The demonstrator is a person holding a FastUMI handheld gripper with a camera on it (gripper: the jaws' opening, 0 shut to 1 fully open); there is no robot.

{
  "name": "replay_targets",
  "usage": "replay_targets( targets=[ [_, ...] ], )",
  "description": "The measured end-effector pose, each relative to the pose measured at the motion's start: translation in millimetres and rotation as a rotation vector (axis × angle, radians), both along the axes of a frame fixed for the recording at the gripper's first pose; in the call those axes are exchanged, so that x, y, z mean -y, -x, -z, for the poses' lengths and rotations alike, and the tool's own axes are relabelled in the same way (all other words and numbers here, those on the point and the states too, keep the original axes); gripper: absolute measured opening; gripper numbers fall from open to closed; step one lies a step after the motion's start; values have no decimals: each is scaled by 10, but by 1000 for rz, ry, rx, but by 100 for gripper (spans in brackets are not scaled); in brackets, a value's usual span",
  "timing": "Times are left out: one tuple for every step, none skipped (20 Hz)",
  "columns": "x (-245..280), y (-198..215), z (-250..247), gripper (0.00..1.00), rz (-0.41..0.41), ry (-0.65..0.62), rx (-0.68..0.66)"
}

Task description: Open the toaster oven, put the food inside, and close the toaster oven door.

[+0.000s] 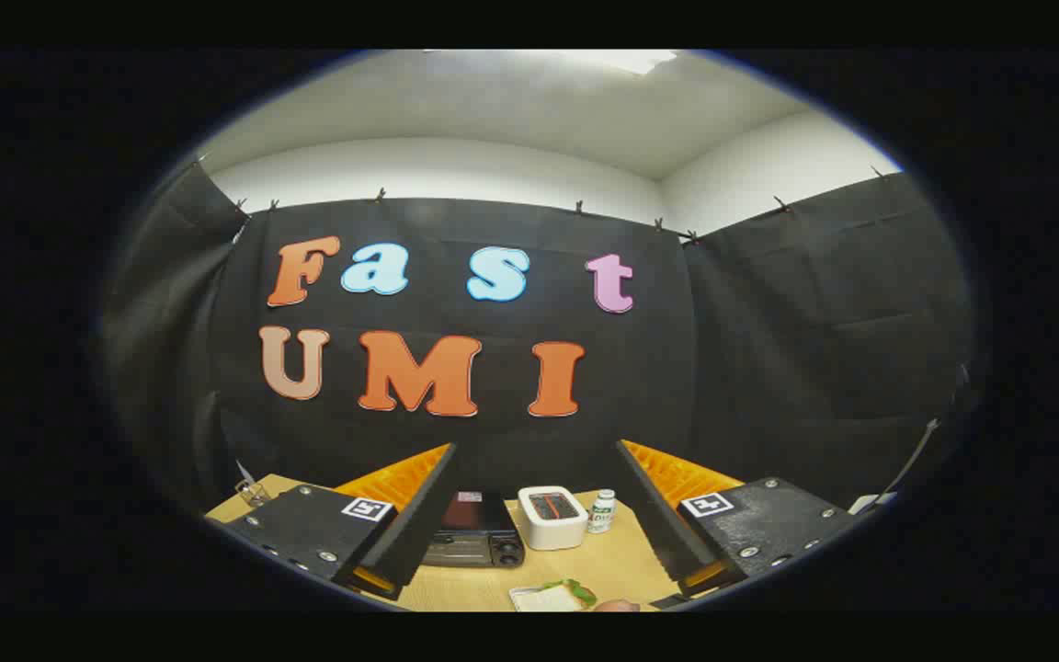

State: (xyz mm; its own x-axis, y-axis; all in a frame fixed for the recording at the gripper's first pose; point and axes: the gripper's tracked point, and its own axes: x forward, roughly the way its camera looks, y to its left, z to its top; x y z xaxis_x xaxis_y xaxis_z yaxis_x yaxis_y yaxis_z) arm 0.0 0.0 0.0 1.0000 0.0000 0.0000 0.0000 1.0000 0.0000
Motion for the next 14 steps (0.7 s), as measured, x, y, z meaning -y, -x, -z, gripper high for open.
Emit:
replay_targets(
  targets=[
    [-40, 4, -10, 98, -3, 3, -2],
    [-43, 8, -18, 98, -6, 3, -2],
    [-43, 13, -24, 98, -10, 3, -2],
    [-53, 13, -23, 98, -13, 3, -4],
    [-61, 15, -26, 98, -15, 5, -5],
    [-71, 2, -16, 98, -17, 8, -9],
    [-76, 2, -19, 98, -18, 9, -12],
    [-91, -4, -20, 98, -22, 7, -14],
    [-100, -8, -20, 98, -26, 3, -16],
    [-138, -34, -30, 98, -32, 0, -20],
    [-208, -88, -17, 98, -37, -1, -22],
    [-308, -193, 32, 98, -42, 0, -25],
    [-343, -231, 55, 98, -46, 2, -28],
    [-343, -227, 73, 98, -51, 3, -32]
  ],
)
